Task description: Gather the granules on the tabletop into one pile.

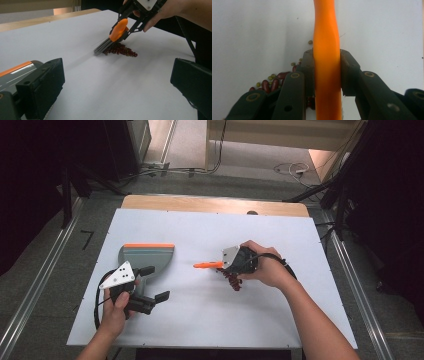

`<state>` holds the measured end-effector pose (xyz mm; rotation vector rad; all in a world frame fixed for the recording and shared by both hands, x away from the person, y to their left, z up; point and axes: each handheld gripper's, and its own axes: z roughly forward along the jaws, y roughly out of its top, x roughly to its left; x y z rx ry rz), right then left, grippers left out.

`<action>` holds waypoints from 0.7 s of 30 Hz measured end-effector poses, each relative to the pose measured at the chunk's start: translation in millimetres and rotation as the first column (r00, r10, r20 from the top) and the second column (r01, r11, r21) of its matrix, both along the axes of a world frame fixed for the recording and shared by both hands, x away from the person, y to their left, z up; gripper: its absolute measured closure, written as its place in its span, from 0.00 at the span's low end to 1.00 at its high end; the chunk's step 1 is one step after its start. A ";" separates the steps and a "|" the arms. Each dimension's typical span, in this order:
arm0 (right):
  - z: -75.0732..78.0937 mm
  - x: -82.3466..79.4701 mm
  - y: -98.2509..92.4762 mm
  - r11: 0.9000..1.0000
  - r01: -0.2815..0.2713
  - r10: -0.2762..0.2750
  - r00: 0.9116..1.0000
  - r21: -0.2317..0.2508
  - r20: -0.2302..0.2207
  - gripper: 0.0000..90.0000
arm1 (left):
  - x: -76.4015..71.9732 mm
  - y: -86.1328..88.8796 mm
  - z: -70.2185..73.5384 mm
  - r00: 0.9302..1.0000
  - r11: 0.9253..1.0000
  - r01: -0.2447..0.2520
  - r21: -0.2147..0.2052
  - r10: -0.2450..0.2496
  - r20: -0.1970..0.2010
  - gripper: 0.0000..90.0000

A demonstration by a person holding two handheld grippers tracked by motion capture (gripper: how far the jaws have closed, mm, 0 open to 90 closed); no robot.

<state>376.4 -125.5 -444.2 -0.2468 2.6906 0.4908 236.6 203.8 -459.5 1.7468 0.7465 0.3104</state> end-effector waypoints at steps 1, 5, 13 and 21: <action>-0.2 -1.1 -0.3 1.000 -0.008 0.008 1.000 0.003 0.009 0.76 | 0.0 -0.1 -0.1 1.000 1.000 -0.001 -0.001 0.001 0.000 0.00; 0.4 -5.6 -1.6 1.000 -0.016 0.016 1.000 0.001 0.001 0.76 | 0.0 -0.5 0.0 1.000 1.000 0.002 0.002 -0.002 0.001 0.00; 5.4 -8.4 -2.2 1.000 0.010 -0.010 1.000 0.010 0.014 0.76 | 0.1 -0.5 0.0 1.000 1.000 0.003 0.002 -0.003 0.002 0.00; 29.6 -8.6 -3.4 0.996 0.066 -0.067 0.997 0.063 0.024 0.77 | 0.3 0.2 -0.1 1.000 1.000 -0.001 -0.002 0.001 0.000 0.00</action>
